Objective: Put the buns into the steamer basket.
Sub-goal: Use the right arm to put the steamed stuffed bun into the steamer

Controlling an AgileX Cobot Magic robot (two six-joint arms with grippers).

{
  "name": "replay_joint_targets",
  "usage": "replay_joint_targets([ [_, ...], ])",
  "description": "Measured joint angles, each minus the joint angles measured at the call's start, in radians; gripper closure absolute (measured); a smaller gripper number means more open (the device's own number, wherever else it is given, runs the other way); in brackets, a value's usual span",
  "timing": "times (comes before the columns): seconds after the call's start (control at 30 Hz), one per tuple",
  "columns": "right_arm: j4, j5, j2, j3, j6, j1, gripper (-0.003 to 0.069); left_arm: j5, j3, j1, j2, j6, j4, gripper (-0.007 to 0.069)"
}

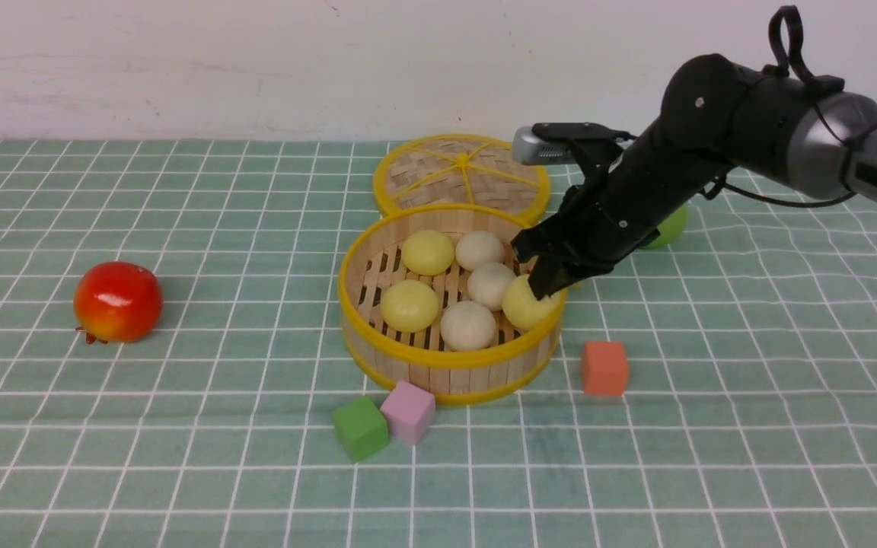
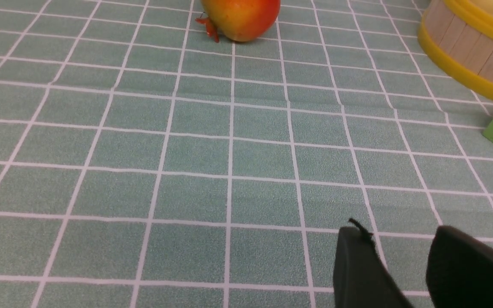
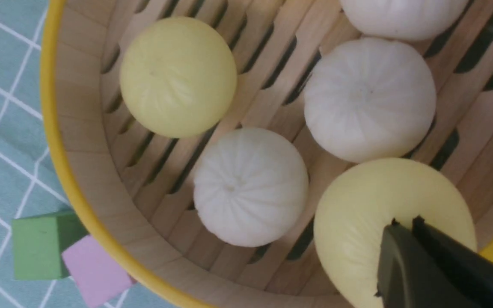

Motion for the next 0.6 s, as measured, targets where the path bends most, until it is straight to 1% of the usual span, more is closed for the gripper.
replay_joint_targets([
  [0.17,0.009,-0.029,0.036,-0.002,0.000,0.000,0.0672,0.000,0.000,0.000,0.000,0.000,0.000,0.0386],
  [0.3,0.003,-0.037,0.038,-0.004,0.000,0.001,0.0656,0.000,0.000,0.000,0.000,0.000,0.000,0.0386],
  [0.37,-0.003,-0.037,0.038,-0.005,0.000,0.001,0.0620,0.000,0.000,0.000,0.000,0.000,0.000,0.0386],
  [0.5,-0.010,-0.032,0.020,-0.005,0.000,0.001,0.0505,0.000,0.000,0.000,0.000,0.000,0.000,0.0386],
  [0.6,-0.027,-0.015,-0.019,-0.005,0.000,-0.003,0.0364,0.000,0.000,0.000,0.000,0.000,0.000,0.0386],
])
